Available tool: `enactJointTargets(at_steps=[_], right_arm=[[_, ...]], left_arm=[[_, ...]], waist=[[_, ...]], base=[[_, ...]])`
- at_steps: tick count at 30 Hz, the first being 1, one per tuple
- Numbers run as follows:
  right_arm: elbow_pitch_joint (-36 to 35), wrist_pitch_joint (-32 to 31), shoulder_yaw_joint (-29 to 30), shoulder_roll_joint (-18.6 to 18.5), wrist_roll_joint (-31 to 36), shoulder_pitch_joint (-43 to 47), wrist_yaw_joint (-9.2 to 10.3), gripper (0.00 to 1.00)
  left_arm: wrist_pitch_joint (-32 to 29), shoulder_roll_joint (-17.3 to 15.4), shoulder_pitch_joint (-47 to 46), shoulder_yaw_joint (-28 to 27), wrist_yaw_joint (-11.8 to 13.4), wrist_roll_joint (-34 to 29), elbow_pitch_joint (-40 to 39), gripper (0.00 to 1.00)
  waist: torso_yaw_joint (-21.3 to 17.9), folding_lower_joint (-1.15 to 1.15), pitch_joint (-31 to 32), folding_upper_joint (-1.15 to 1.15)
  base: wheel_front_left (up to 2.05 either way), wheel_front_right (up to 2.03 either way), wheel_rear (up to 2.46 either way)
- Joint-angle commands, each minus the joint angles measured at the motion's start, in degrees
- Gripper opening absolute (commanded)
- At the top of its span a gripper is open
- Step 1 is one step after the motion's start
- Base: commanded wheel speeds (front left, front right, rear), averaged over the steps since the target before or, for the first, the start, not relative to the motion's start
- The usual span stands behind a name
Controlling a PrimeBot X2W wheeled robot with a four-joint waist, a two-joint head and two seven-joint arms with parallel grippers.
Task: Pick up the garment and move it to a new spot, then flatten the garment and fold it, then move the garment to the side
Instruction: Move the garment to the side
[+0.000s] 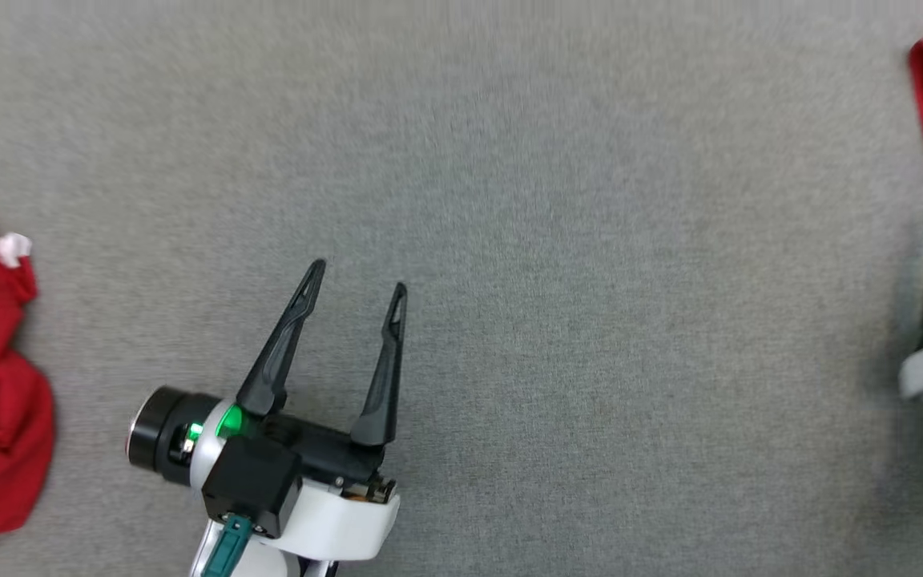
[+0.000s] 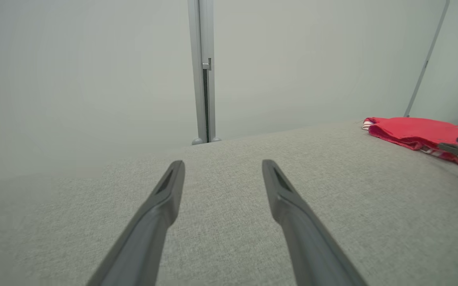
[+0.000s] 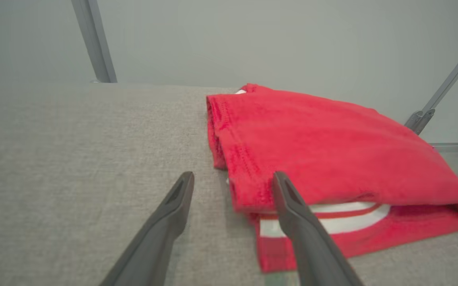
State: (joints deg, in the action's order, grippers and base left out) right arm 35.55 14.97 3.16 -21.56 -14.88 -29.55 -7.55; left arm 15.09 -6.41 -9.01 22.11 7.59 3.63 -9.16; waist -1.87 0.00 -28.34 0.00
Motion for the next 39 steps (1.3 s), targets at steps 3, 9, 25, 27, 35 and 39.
enactJointTargets(at_steps=[3,9,25,27,35,39], right_arm=[[-8.40,0.30,0.75,7.23,1.86,9.45,0.13,1.00],[-18.35,0.31,-3.92,11.32,1.24,19.36,0.13,1.00],[-31.59,0.18,-7.77,15.67,4.17,36.92,0.13,1.00],[-31.78,0.18,-8.18,15.93,4.26,37.44,0.13,1.00],[-31.89,0.18,-8.52,16.36,4.22,37.85,0.13,1.00],[-31.82,0.18,-8.38,16.39,4.36,37.90,0.13,1.00]], left_arm=[[0.09,1.12,4.04,-2.42,0.50,2.05,1.65,1.00],[0.09,2.65,9.66,-6.41,0.10,4.30,2.73,1.00],[0.09,3.43,21.20,-13.27,-5.11,3.83,6.87,1.00],[0.09,3.42,22.00,-13.44,-5.21,4.02,7.45,1.00],[0.09,3.42,22.18,-13.42,-5.07,4.41,10.70,1.00],[0.09,3.42,21.84,-13.18,-5.16,4.44,11.51,1.00]], waist=[[2.96,0.00,10.81,0.00],[4.36,0.00,17.82,0.00],[3.48,0.00,29.50,0.00],[2.94,0.00,29.90,0.00],[1.83,0.00,30.43,0.00],[1.67,0.00,30.51,0.00]], base=[[0.00,0.00,0.00],[0.00,0.00,0.00],[0.00,0.00,0.00],[0.00,0.00,0.00],[0.00,0.00,0.00],[0.00,0.00,0.00]])
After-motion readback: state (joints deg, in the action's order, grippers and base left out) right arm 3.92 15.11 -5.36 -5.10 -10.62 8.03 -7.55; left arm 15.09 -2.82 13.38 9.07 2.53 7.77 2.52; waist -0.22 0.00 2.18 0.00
